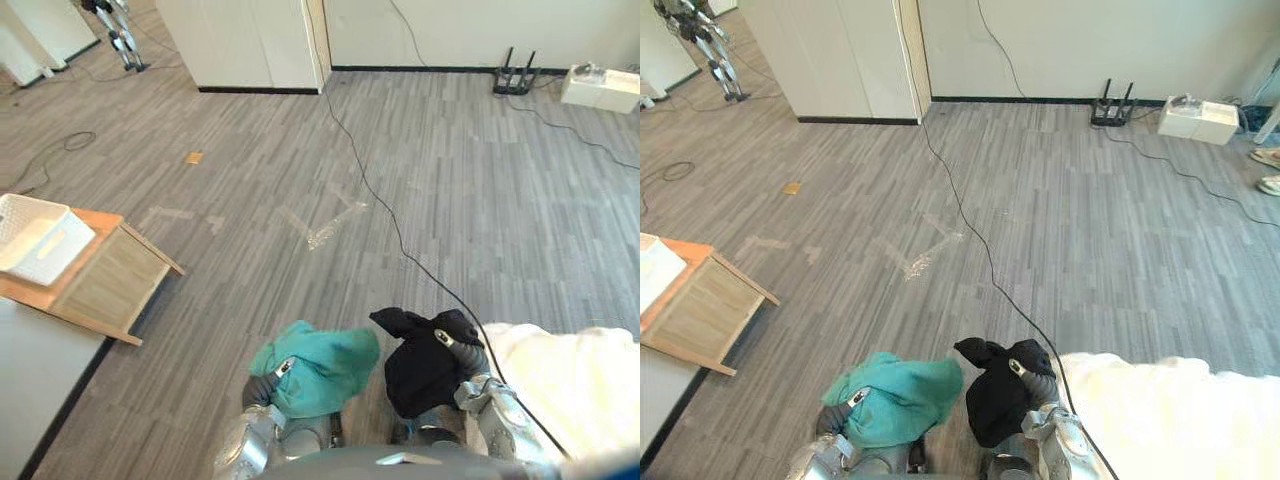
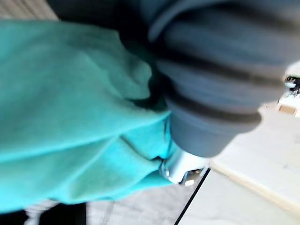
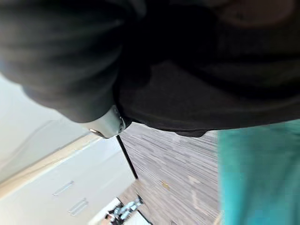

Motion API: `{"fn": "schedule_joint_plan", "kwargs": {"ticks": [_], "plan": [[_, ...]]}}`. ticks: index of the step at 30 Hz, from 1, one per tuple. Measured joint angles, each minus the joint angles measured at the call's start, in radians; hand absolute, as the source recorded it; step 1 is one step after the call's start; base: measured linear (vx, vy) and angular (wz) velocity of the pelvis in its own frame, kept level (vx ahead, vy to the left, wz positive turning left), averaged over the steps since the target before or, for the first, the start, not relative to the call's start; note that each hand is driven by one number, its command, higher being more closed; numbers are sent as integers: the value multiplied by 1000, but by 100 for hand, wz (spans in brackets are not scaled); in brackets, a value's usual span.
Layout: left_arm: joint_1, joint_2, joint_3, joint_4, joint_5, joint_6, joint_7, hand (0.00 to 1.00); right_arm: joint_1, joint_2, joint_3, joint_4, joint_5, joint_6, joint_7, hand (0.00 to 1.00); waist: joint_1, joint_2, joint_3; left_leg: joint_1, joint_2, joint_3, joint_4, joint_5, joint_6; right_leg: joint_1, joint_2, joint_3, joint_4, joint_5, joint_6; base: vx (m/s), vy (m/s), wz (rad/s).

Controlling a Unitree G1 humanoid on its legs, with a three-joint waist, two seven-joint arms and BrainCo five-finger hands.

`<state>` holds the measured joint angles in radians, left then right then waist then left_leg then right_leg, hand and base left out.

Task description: Tidy the bed and pick cloth on bed and put in laundry

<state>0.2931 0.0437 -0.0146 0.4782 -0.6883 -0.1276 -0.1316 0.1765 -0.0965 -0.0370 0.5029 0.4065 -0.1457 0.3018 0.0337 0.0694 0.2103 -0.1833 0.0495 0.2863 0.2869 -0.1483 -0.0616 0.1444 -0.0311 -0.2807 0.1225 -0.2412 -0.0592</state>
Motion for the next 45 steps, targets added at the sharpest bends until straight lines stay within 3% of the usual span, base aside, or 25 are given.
{"fn": "schedule_joint_plan", "kwargs": {"ticks": [3,4,5,7,10,11,12,13,15,18,20,21,22,23,24,28,31,33,34,35,36,37,39,42,45], "plan": [[-13,-4,-1,10,0,6,-2,100,2,-1,-17,14,0,-2,0,100,7,1,-2,11,-8,65,-178,105,22,68,-2,-64,-32,-9,35,432,111,36],[-21,-4,-2,30,1,9,-2,100,4,-1,-24,28,0,-2,0,100,13,-8,-9,22,-16,85,-189,175,52,93,-13,-80,-21,-24,63,564,164,58],[-19,-4,-1,57,1,9,-2,100,8,2,-30,40,0,-2,-1,100,17,-23,-36,33,-45,93,-208,230,149,107,-36,-93,-5,-47,102,715,207,67],[-38,-4,-2,99,3,9,2,100,4,5,-30,47,-3,-2,-2,100,22,-57,-56,49,-89,89,-205,202,183,95,-88,-84,56,-53,136,610,175,49],[-34,-1,1,99,12,9,7,100,-14,21,-29,46,-30,-2,-4,100,41,-80,-57,132,-104,83,-161,124,202,67,-150,-91,323,33,217,498,156,27],[-31,9,1,96,16,9,7,100,-15,29,-24,41,-33,-2,-9,100,35,-78,-57,185,-100,59,-151,96,201,9,-184,-90,541,149,196,510,143,39],[-33,9,-2,94,24,6,6,100,-14,28,-19,38,-33,-3,-13,100,31,-78,-57,209,-97,45,-152,81,202,-34,-211,-89,652,164,185,570,110,54],[-39,11,-3,92,49,2,6,100,-14,28,-17,39,-32,-4,-18,100,25,-79,-58,257,-96,21,-166,52,198,-122,-263,-91,851,123,136,529,59,58],[-42,24,-4,93,54,-6,10,100,-4,30,-7,44,-32,-27,-16,100,8,-80,-57,310,-95,-23,-188,40,193,-232,-296,-87,961,73,109,447,-6,70],[-61,42,-19,92,53,-13,30,100,37,38,28,14,-26,-51,-32,100,-30,-73,-40,376,-63,-96,-187,32,180,-350,-263,-46,830,12,120,357,-142,83],[-88,50,-23,93,53,-6,33,100,50,38,52,7,-19,-47,-54,100,-46,-71,-28,412,-27,-148,-176,3,139,-369,-216,-30,620,11,127,308,-241,76],[-110,57,-24,92,55,-1,34,100,60,42,59,5,-12,-45,-70,100,-50,-77,-29,413,-16,-183,-172,-19,105,-375,-193,-1,429,43,136,405,-441,99],[-130,75,-24,84,55,7,34,100,61,48,57,3,8,-45,-79,100,-51,-115,-28,417,-20,-217,-158,-70,59,-363,-189,47,219,122,152,414,-464,110],[-154,68,-26,107,56,14,35,100,57,46,45,12,19,-42,-86,100,-55,-108,-9,435,-1,-243,-151,-115,12,-335,-169,26,197,210,99,383,-433,77],[-162,52,-54,110,72,29,31,100,31,37,14,27,40,-36,-101,100,-42,-80,7,441,20,-250,-158,-117,0,-322,-149,8,225,205,100,205,-251,42],[-153,45,-76,114,85,28,23,100,18,34,-9,27,62,-38,-106,100,-48,-77,14,452,34,-273,-154,-135,-15,-356,-160,33,391,69,79,145,-241,35],[-133,50,-81,134,92,27,23,100,21,31,-3,48,82,-37,-88,100,-48,-34,-2,425,96,-300,-86,-210,-29,-351,-117,-2,419,0,70,106,-137,13],[-111,43,-80,135,91,23,23,100,22,17,8,46,81,-34,-72,100,-45,2,-29,420,125,-306,-59,-218,-3,-329,-81,-27,394,-19,62,180,-116,23],[-100,34,-65,135,90,22,21,100,14,10,9,44,81,-33,-62,100,-46,2,-26,326,126,-324,160,-198,11,-304,-80,-39,377,-39,53,235,-120,22],[-96,15,-44,127,90,21,18,100,20,1,8,42,80,-33,-48,100,-43,8,-23,195,140,-326,416,-105,11,-256,-67,-51,339,-39,52,300,-156,21],[-83,7,-35,123,90,20,15,100,27,-3,11,42,80,-34,-36,100,-42,14,-19,138,154,-323,534,-30,9,-222,-55,-57,309,-42,46,311,-153,17],[-52,1,-29,112,91,15,4,100,39,1,13,42,80,-36,-20,100,-32,21,-11,51,167,-321,713,7,7,-166,-38,-65,269,-50,31,385,-115,9],[-19,2,-28,94,89,15,1,100,52,2,12,43,74,-55,1,100,-17,26,-7,-51,146,-303,836,-15,17,-98,-39,-64,225,-63,17,339,-61,-2],[3,9,-19,46,84,7,-15,100,75,9,13,31,40,-84,29,100,4,11,-4,-130,87,-191,652,-40,16,3,-55,-70,117,-52,22,380,-7,-10],[1,0,-19,35,70,6,-24,100,108,13,1,-17,34,-88,46,100,7,-2,-1,-87,-9,-66,151,36,42,74,-79,-80,82,-61,76,509,108,5]]}}
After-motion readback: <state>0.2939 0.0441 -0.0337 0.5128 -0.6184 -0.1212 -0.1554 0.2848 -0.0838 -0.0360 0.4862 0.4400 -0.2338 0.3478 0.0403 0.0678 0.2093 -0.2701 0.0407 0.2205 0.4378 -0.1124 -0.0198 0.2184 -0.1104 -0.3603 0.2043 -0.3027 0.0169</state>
